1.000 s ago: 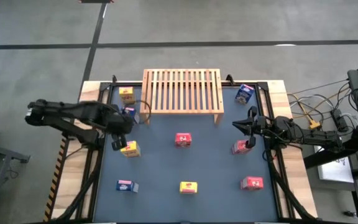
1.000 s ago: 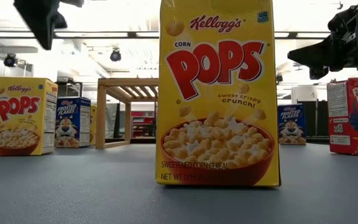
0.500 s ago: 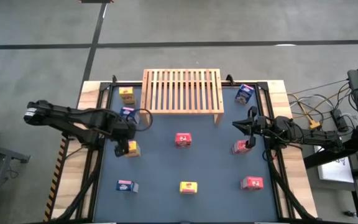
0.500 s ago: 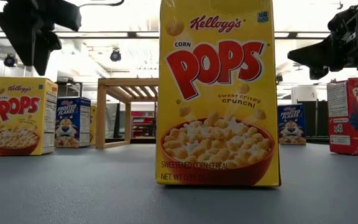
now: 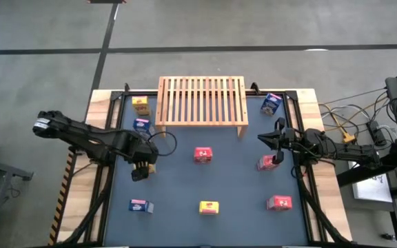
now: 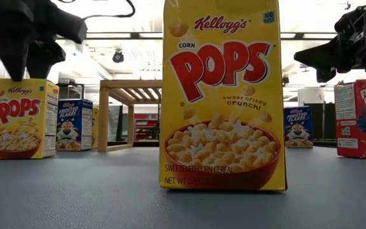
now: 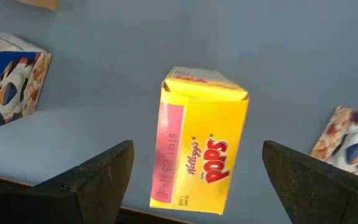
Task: Stack cereal on shelf
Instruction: Put the left yellow cereal box on the shelf
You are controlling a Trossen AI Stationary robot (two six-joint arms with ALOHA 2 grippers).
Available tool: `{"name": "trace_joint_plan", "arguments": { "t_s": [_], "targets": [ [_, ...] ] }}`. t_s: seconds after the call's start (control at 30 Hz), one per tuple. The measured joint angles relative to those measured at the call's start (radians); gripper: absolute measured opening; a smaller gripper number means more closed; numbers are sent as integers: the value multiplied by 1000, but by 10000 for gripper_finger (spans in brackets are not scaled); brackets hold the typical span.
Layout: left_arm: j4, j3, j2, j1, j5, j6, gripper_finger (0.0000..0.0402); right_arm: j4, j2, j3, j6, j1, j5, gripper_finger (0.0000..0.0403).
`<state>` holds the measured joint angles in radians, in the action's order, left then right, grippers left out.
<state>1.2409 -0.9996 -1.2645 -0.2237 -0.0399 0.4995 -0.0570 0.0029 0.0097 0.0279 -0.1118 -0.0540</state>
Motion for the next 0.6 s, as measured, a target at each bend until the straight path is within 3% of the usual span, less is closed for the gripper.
{"name": "trace_joint_plan", "arguments": {
  "t_s": [0.27,0.6],
  "targets": [
    [14,2,-63,0,-3,-19,333,0,0,0,0,0,0,22],
    [-16,6,-45,3,-2,-54,267,-4,0,0,32,0,1,22]
  ]
}}
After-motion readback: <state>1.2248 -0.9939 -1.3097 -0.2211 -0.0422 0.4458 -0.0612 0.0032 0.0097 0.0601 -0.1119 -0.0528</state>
